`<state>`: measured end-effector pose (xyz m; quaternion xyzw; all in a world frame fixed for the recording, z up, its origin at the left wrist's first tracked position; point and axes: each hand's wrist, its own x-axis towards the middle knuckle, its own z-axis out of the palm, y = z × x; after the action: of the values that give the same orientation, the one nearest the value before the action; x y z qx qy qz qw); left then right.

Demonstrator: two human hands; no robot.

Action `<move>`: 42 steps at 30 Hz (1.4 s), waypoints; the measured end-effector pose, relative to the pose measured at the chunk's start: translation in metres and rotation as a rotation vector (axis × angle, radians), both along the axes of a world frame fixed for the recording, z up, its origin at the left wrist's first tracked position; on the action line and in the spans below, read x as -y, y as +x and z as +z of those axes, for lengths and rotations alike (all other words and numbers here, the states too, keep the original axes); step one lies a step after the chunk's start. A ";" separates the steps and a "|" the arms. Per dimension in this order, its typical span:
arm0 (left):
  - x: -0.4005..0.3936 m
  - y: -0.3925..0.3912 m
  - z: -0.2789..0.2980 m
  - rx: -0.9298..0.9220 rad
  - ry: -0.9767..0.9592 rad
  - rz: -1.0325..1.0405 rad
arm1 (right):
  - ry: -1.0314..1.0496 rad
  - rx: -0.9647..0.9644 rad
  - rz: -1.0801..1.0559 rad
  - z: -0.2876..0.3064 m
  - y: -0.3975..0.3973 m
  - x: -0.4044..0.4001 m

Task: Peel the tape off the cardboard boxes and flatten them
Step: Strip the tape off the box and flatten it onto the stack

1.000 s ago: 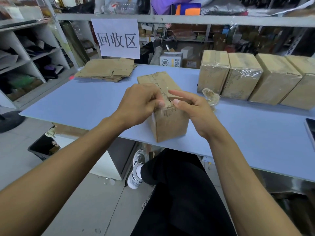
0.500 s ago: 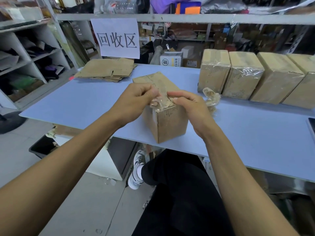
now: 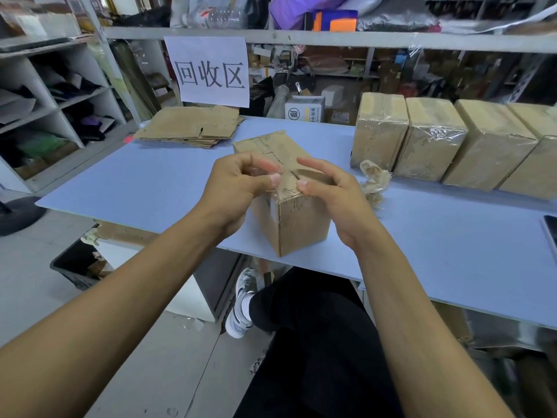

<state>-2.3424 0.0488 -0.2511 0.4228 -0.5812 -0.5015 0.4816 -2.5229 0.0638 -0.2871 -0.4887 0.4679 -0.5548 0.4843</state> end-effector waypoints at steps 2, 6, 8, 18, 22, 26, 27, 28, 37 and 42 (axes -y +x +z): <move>-0.001 -0.003 -0.003 -0.200 0.111 0.017 | 0.007 0.029 0.000 0.000 -0.001 0.000; -0.004 -0.002 -0.006 -0.257 0.096 0.012 | 0.002 0.037 -0.008 0.000 0.000 0.003; -0.006 0.001 -0.006 0.118 -0.144 0.040 | -0.006 0.017 -0.023 -0.001 -0.002 0.004; -0.002 0.023 -0.002 0.890 -0.802 -0.178 | -0.019 -0.046 -0.024 -0.003 -0.005 0.005; 0.003 0.017 0.003 0.892 -0.726 -0.183 | -0.038 -0.074 -0.034 -0.003 0.000 0.004; 0.005 0.015 0.007 0.824 -0.627 -0.300 | -0.049 -0.081 -0.031 -0.003 -0.003 0.004; 0.005 0.017 0.008 0.809 -0.603 -0.326 | -0.048 -0.089 -0.021 -0.004 -0.003 0.005; 0.007 0.020 0.009 0.794 -0.574 -0.356 | -0.048 -0.089 -0.008 -0.004 -0.003 0.005; 0.014 0.042 0.021 0.698 -0.445 -0.579 | 0.020 0.100 -0.003 0.002 -0.011 0.004; 0.010 0.065 0.011 0.525 -0.373 -0.267 | 0.014 0.060 -0.009 0.001 -0.007 0.003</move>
<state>-2.2771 0.0387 -0.2402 0.3620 -0.8172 -0.3194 0.3149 -2.5295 0.0606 -0.2856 -0.4665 0.4593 -0.5678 0.4990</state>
